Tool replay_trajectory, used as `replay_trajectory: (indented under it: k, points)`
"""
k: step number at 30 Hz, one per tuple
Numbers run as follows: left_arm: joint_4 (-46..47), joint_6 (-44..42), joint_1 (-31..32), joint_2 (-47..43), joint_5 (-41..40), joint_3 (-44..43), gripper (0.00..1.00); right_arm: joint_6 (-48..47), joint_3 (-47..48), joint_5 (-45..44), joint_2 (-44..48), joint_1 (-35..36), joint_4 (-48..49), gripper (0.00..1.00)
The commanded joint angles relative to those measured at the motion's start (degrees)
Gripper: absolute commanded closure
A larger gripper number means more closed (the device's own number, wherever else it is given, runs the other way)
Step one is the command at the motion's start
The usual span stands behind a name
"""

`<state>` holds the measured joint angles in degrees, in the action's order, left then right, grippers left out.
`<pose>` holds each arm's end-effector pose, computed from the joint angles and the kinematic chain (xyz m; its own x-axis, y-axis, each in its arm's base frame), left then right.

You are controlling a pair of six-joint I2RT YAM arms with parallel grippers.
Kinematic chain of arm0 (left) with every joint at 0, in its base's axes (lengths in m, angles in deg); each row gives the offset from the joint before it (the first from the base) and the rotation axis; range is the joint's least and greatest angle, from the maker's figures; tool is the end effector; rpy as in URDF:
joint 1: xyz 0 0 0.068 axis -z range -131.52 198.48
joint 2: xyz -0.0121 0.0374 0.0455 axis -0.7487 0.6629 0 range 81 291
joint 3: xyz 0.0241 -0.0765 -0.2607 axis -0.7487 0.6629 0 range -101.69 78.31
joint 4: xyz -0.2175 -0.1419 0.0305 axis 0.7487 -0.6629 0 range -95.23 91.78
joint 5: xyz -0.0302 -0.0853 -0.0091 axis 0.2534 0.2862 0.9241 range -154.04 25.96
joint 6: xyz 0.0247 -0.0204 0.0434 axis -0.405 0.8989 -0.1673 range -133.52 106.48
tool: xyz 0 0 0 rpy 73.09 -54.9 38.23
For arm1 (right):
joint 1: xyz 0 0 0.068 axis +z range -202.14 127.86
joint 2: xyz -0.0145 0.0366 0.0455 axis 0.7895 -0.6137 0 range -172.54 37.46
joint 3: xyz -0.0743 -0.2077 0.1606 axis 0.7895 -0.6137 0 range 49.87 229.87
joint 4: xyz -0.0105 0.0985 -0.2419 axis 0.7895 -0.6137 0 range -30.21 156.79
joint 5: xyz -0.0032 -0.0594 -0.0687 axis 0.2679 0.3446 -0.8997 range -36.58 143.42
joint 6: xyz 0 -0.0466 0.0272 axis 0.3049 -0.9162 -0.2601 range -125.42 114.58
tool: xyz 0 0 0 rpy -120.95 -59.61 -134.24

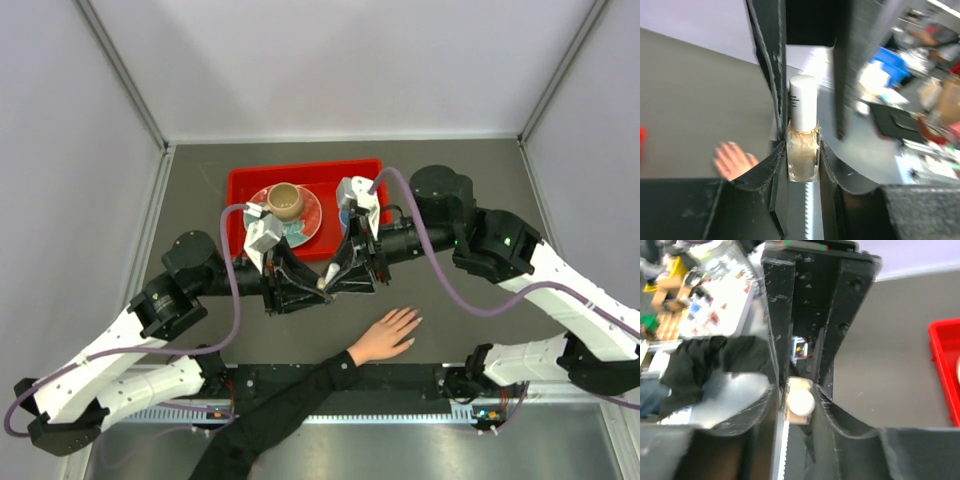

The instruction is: Paint the nails

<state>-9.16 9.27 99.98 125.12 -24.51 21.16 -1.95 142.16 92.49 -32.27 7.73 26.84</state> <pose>0.0800 -0.1371 0.4146 -0.3662 -0.0194 -0.9303 0.9303 -0.0275 -0.3657 0.0954 0.2090 0.4801 -0.2086 -0.2658 -0.9412 -0.9625 -0.1147 0.2457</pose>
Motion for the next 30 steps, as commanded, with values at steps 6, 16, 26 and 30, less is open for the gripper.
replay_trajectory:
  k: [6,16,26,30]
  points:
    - [-0.67,-13.02,-0.27,-0.61,-31.86,0.27,1.00,19.19,7.98,-38.87,-3.74,0.59,-7.32,0.27]
    - [3.73,-19.62,-0.27,-1.58,-38.83,4.32,1.00,28.35,14.58,-47.77,-10.15,0.68,-9.19,0.46]
    - [3.74,-19.97,-0.27,-2.28,-40.76,5.03,1.00,26.94,18.54,-47.16,-15.52,1.29,-9.54,0.52]
    - [2.59,-19.71,-0.27,-1.58,-41.28,4.24,1.00,26.24,19.41,-46.01,-16.48,1.56,-10.06,0.68]
